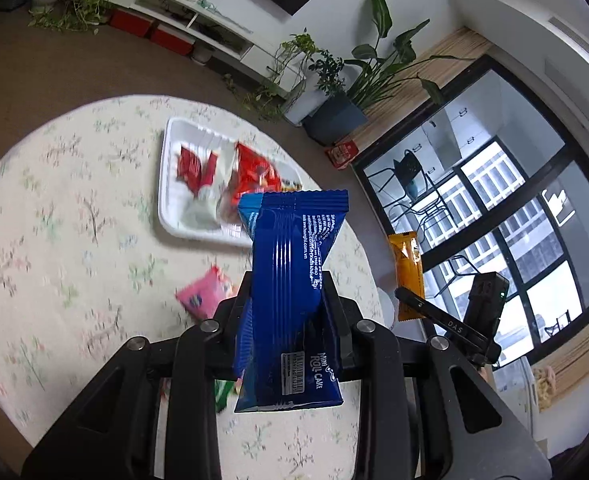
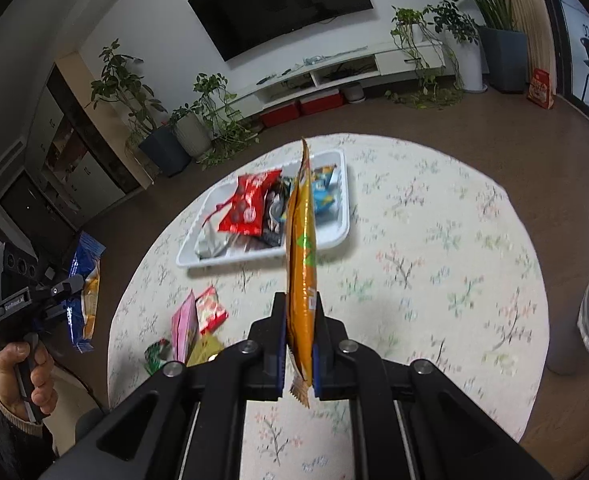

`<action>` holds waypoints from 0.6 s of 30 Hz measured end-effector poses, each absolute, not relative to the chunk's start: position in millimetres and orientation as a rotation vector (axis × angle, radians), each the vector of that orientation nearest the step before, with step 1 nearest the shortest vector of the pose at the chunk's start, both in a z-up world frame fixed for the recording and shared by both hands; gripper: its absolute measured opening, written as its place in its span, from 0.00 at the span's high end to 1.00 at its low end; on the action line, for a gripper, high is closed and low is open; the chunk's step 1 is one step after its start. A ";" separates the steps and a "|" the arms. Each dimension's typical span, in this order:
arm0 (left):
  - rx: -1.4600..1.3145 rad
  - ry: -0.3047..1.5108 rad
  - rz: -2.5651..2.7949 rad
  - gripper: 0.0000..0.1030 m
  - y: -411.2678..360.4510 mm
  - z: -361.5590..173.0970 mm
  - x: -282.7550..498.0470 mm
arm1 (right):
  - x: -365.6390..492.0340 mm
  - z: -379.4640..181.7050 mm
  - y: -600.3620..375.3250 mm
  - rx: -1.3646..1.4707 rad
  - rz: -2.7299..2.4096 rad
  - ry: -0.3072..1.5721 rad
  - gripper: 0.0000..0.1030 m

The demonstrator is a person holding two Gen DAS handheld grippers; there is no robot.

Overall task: Organize snacks
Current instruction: 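Carry the blue packet and orange bar over the white tray with both tools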

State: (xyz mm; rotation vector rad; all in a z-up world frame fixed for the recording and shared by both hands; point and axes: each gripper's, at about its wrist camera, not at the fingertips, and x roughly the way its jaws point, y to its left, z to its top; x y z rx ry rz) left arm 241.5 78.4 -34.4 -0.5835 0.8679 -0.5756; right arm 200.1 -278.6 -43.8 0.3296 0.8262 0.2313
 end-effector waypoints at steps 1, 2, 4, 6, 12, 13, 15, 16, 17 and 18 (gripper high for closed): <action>-0.580 0.863 -0.577 0.74 79.4 -29.5 250.0 | 208.0 -38.9 -278.6 0.325 0.236 0.819 0.90; -0.576 0.859 -0.578 0.74 79.9 -25.0 257.2 | 214.4 -33.8 -278.7 0.316 0.238 0.813 0.90; -0.559 0.852 -0.577 0.74 79.2 -14.6 274.1 | 227.9 -25.2 -276.8 0.312 0.247 0.800 0.90; -0.550 0.843 -0.587 0.74 77.0 -4.6 289.7 | 240.3 -18.0 -275.0 0.313 0.270 0.790 0.90; -0.536 0.835 -0.659 0.74 58.6 14.5 335.6 | 283.4 -6.1 -258.3 0.296 0.338 0.780 0.90; -0.531 0.843 -0.662 0.74 56.7 13.9 343.5 | 290.7 -6.7 -255.2 0.289 0.341 0.784 0.90; -0.526 0.851 -0.670 0.74 52.6 12.3 357.2 | 308.2 -9.9 -250.3 0.286 0.351 0.798 0.90; -0.531 0.857 -0.677 0.74 51.1 10.0 365.0 | 314.2 -11.6 -247.8 0.291 0.359 0.804 0.90; -0.536 0.867 -0.679 0.74 48.2 7.8 371.8 | 321.8 -14.3 -245.0 0.295 0.367 0.812 0.90; -0.540 0.874 -0.679 0.74 47.6 4.7 378.3 | 330.0 -18.5 -241.9 0.294 0.373 0.822 0.90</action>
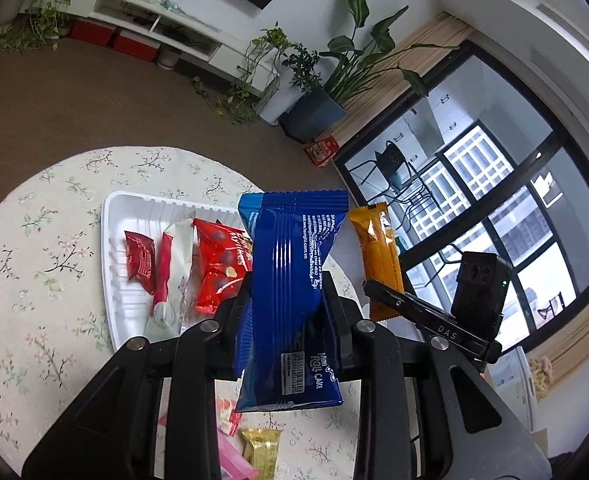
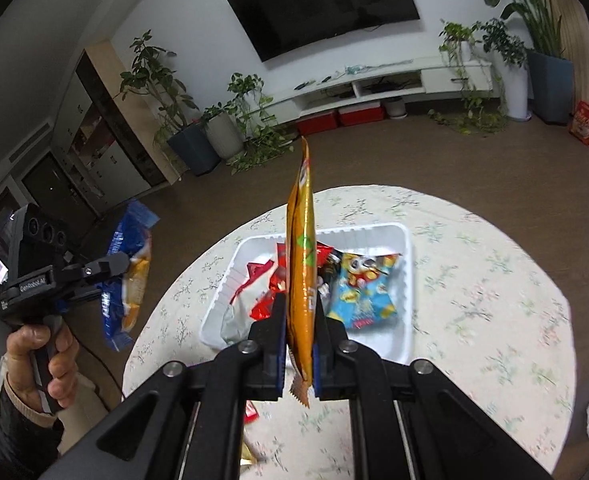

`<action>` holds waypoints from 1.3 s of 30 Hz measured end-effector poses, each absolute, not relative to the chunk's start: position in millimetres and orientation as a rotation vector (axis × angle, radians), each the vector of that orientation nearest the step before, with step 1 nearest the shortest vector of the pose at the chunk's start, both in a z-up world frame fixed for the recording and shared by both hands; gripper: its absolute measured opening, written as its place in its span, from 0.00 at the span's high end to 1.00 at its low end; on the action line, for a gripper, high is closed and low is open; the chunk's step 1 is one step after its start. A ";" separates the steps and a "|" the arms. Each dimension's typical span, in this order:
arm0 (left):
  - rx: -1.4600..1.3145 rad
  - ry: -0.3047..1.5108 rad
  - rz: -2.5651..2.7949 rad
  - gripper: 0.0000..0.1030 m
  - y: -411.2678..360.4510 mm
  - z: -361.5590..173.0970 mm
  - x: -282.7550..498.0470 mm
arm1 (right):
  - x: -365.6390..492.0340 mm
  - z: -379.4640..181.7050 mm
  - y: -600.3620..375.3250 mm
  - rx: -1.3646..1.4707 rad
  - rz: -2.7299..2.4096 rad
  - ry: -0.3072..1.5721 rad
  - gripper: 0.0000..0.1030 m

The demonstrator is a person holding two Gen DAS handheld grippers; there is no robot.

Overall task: Organize snacks
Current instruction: 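Carry the blue packet and orange bar over the white tray with both tools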

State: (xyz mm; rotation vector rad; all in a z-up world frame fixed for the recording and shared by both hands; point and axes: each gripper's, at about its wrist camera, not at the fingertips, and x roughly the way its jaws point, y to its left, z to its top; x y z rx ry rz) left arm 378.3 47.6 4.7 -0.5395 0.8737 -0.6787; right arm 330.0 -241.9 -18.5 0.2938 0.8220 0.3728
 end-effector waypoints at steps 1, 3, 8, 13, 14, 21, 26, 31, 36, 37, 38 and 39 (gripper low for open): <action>-0.542 0.881 -0.680 0.74 42.8 -0.9 386.3 | 336.5 -21.2 -241.4 0.291 0.375 0.830 0.90; -0.540 0.903 -0.680 0.74 39.7 -12.2 399.7 | 348.6 -30.8 -235.3 0.281 0.374 0.854 0.90; -0.554 0.944 -0.663 0.74 41.3 -46.9 432.1 | 374.7 -55.7 -231.9 0.272 0.360 0.904 0.90; -0.571 0.978 -0.690 0.74 30.4 -78.7 454.2 | 394.1 -84.1 -231.5 0.280 0.343 0.959 0.90; -0.573 0.982 -0.689 0.74 27.9 -82.8 457.6 | 396.3 -87.6 -231.3 0.281 0.340 0.965 0.90; -0.573 0.997 -0.673 0.74 13.8 -101.5 478.3 | 406.0 -103.0 -224.7 0.283 0.337 0.994 0.90; -0.581 1.017 -0.642 0.74 13.7 -115.6 489.0 | 414.4 -110.5 -218.7 0.281 0.339 1.018 0.90; -0.581 1.033 -0.626 0.74 13.5 -129.0 495.8 | 418.8 -123.1 -217.3 0.279 0.321 1.041 0.90; -0.560 1.044 -0.606 0.74 6.2 -135.6 500.7 | 417.1 -132.7 -219.6 0.270 0.297 1.058 0.90; -0.554 1.048 -0.600 0.74 4.6 -137.8 502.1 | 416.3 -132.7 -218.3 0.257 0.296 1.057 0.90; -0.551 1.052 -0.591 0.74 3.8 -140.3 503.4 | 416.3 -132.7 -217.2 0.242 0.295 1.055 0.90; -0.550 1.054 -0.585 0.74 3.2 -142.6 504.9 | 416.6 -132.7 -216.5 0.233 0.294 1.057 0.90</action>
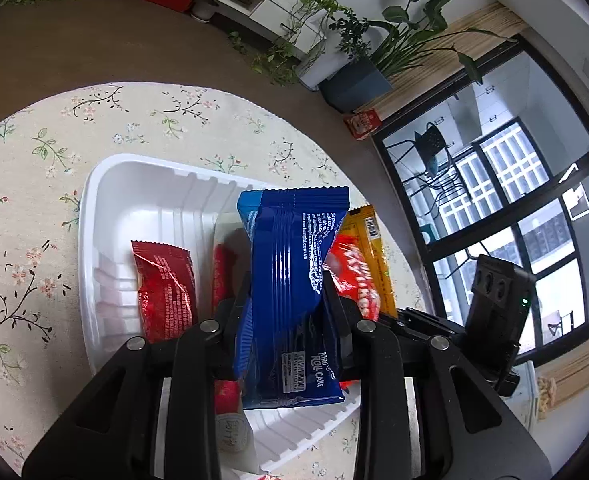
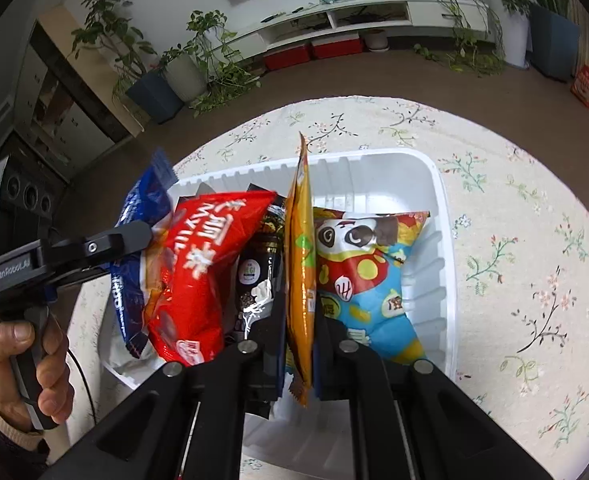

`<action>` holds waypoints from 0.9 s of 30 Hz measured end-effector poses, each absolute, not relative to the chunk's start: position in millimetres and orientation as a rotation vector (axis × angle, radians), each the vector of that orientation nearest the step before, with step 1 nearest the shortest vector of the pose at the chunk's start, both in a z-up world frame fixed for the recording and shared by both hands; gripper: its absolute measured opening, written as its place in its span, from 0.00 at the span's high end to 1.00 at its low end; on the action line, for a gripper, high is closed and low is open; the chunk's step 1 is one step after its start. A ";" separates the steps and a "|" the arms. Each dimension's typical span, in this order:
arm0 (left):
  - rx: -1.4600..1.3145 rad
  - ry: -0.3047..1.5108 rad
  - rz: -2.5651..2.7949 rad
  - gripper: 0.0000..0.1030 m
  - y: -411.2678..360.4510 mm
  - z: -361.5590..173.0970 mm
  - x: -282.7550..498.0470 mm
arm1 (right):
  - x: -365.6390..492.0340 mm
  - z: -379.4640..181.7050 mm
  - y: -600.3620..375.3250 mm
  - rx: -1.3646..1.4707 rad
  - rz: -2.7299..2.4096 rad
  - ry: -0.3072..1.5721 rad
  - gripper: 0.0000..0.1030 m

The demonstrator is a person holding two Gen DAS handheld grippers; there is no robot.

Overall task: Organize snacks
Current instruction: 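Carry the blue packet and orange bar over the white tray with both tools, then lower both packets into the tray and open both tools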

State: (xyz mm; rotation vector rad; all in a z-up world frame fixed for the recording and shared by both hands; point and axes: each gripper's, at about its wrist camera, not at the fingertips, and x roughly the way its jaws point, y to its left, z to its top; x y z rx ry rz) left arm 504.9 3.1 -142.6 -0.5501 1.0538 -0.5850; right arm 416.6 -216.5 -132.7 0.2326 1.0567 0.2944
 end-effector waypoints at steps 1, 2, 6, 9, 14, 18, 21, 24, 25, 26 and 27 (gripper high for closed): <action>-0.552 1.055 -0.581 0.74 2.7 -145.0 506.2 | 417.0 -132.8 -215.2 0.229 0.295 1.059 0.89; -0.555 1.056 -0.575 0.74 2.6 -146.7 507.1 | 417.0 -133.7 -213.9 0.225 0.298 1.066 0.89; -0.550 1.060 -0.564 0.73 -0.3 -148.8 507.8 | 415.1 -133.3 -208.7 0.184 0.292 1.070 0.88; -0.548 1.059 -0.556 0.73 0.6 -147.1 503.3 | 412.3 -132.7 -206.1 0.163 0.282 1.076 0.87; -0.546 1.063 -0.546 0.73 -2.1 -145.8 503.3 | 407.7 -128.0 -202.7 0.112 0.248 1.077 0.80; -0.547 1.046 -0.541 0.56 -1.9 -139.5 501.5 | 404.1 -125.8 -203.3 0.098 0.227 1.070 0.70; -0.535 1.039 -0.537 0.47 -1.6 -135.6 500.6 | 402.2 -125.0 -205.2 0.097 0.224 1.066 0.68; -0.526 1.029 -0.534 0.47 0.3 -130.8 499.3 | 400.4 -123.1 -204.1 0.079 0.219 1.055 0.63; -0.526 1.025 -0.536 0.46 1.1 -128.9 498.5 | 399.2 -122.3 -203.5 0.072 0.217 1.049 0.57; -0.525 1.021 -0.537 0.44 0.8 -127.3 497.4 | 398.5 -121.7 -203.1 0.071 0.216 1.046 0.51; -0.521 1.017 -0.539 0.43 0.8 -125.9 496.7 | 397.7 -120.8 -202.8 0.071 0.219 1.041 0.48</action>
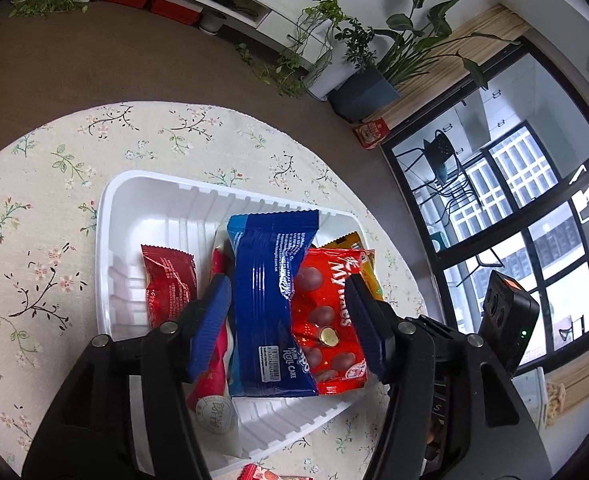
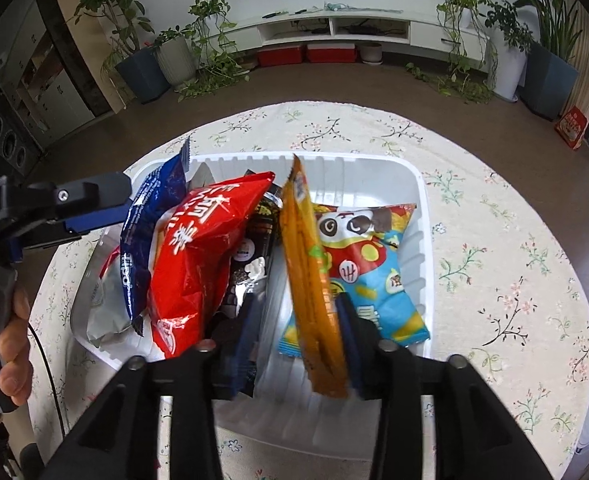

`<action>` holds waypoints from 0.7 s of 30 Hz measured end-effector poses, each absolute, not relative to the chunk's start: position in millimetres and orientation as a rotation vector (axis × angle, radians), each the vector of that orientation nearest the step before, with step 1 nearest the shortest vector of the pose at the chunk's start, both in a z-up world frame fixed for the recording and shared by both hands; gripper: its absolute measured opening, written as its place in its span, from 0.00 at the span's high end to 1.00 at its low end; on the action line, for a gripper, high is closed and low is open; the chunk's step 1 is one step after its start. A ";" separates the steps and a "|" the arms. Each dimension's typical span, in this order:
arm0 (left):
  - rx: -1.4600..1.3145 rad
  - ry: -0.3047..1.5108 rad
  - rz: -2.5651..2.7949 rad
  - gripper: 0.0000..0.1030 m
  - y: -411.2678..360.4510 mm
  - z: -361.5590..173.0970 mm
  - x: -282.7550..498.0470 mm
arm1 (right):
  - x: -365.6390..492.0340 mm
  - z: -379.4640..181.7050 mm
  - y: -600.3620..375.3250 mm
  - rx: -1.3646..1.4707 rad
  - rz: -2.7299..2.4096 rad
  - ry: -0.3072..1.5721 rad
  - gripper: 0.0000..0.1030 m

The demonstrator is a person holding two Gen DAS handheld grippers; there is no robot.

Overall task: Organize snacks
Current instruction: 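Lower both packets into the tray and open both tools, then move both tools back over the remaining snacks beside the tray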

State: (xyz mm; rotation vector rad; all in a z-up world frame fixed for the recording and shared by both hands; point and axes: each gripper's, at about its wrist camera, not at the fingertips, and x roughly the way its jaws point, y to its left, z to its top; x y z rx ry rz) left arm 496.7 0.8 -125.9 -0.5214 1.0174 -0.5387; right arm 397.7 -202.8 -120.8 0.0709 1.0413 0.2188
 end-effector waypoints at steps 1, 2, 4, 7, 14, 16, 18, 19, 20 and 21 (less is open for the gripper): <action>-0.516 1.013 -0.539 0.43 -0.5 -123.9 494.9 | 397.6 -120.1 -202.5 0.070 0.219 1.038 0.47; -0.513 1.010 -0.541 0.43 -1.0 -122.8 493.7 | 396.8 -118.8 -202.3 0.068 0.216 1.033 0.47; -0.513 1.006 -0.544 0.43 -1.6 -120.0 492.6 | 394.9 -115.7 -203.1 0.078 0.209 1.018 0.46; -0.513 0.997 -0.548 0.43 -2.2 -116.8 490.2 | 392.8 -110.3 -209.1 0.131 0.212 0.995 0.44; -0.520 0.980 -0.553 0.43 2.6 -112.3 483.3 | 385.2 -91.4 -223.0 0.220 0.196 0.886 0.40; -0.517 0.978 -0.552 0.43 3.5 -110.4 480.4 | 381.4 -83.2 -218.9 0.205 0.208 0.843 0.40; -0.513 0.974 -0.554 0.41 5.1 -108.2 477.8 | 377.1 -76.0 -208.8 0.165 0.219 0.812 0.40; -0.510 0.972 -0.551 0.37 6.8 -106.8 476.0 | 375.5 -72.7 -204.6 0.156 0.234 0.797 0.42; -0.511 0.967 -0.549 0.36 8.5 -105.0 474.1 | 373.6 -69.2 -199.2 0.149 0.259 0.781 0.45; -0.515 0.963 -0.551 0.36 10.2 -102.9 471.9 | 372.6 -66.6 -192.6 0.134 0.280 0.775 0.47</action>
